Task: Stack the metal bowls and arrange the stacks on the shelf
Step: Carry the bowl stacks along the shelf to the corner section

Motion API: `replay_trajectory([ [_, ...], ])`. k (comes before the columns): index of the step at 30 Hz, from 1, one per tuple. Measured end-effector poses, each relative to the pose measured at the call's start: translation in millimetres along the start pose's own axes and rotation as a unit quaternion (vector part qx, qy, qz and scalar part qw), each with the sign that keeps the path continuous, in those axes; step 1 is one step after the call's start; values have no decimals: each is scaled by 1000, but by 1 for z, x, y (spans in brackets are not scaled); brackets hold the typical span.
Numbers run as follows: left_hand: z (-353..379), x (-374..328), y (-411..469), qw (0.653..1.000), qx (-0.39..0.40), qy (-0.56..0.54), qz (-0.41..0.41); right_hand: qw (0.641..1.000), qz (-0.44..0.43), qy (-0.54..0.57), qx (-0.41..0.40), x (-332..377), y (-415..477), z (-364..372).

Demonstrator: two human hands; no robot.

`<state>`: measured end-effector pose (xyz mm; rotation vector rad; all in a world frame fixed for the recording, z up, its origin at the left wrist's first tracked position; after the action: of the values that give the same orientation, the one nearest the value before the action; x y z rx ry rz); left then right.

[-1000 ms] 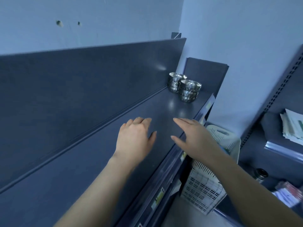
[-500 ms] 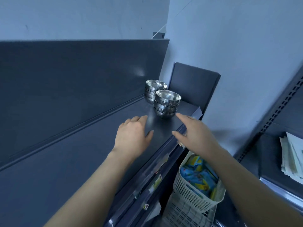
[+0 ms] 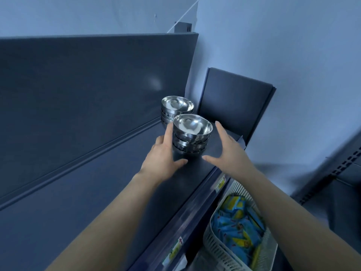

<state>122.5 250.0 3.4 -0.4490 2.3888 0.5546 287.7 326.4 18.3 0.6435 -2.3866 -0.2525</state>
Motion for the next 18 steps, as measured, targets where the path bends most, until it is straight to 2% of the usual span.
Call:
replay_trajectory([
  [3, 15, 3, 20, 998, 17, -64, -1, 999, 5, 41, 21, -9, 16, 15],
  [11, 33, 17, 42, 990, 30, -135, -5, 986, 60, 153, 38, -26, 34, 45],
  [18, 21, 23, 31, 984, 8, -174, -20, 981, 40, 185, 40, -11, 29, 45],
])
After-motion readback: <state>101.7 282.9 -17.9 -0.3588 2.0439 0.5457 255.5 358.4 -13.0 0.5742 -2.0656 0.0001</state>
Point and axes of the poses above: each hand's wrist, its own y-axis towards the middle knuckle, its own z-axis out of the palm, x = y × z, the point moved 9 cm from there along y, towards the middle knuckle, and after that the axes turned 13 degrees about -x, right-handed, at the moved point
